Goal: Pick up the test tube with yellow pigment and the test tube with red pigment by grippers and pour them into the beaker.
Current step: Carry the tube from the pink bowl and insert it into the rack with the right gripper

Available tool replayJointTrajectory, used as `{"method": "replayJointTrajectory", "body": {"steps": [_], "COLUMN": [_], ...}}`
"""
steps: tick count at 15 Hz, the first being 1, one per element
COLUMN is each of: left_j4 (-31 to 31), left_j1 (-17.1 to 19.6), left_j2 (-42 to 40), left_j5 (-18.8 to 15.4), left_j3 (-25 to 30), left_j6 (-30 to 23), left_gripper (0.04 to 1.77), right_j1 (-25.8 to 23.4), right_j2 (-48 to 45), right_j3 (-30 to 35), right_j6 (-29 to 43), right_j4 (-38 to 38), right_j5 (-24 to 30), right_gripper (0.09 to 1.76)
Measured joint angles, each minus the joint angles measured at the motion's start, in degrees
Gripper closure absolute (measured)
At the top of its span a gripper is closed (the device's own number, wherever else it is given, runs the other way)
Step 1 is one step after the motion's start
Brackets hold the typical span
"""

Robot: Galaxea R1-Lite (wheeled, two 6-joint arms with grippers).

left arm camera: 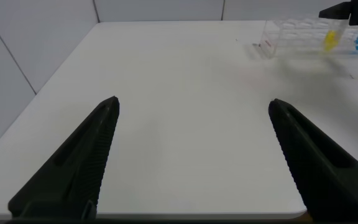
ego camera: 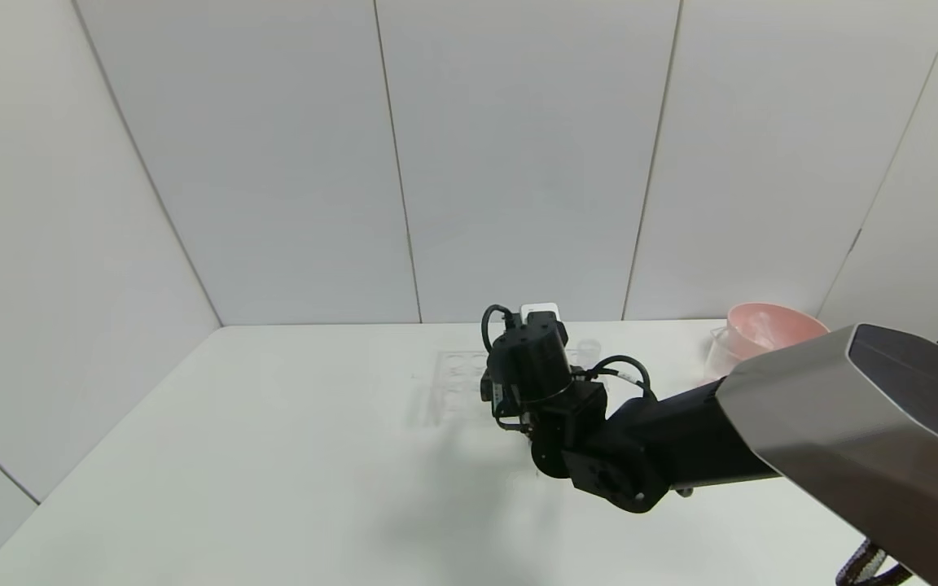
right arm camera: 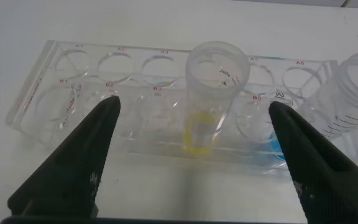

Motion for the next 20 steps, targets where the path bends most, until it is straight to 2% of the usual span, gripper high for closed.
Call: {"method": "replayJointTrajectory", "body": {"steps": [10,20], "left_j4": [-0.02,-0.02], "left_j1": [0.00,0.00], "left_j2": [0.00,0.00], "left_j5": [0.00,0.00], "left_j3": [0.00,0.00], "left_j6": [0.02,0.00], "left_gripper": [0.09,0.09], "right_j1": [-2.43,-2.62], "right_j2": [2.95,3.08], "right_j3": [-2.67,-2.74], "right_j6": [-0.63,-1.12], "right_j4": [-0.67,-0.71], "right_j5": [-0.02,0.09], "right_gripper": [0.14,0.14]}}
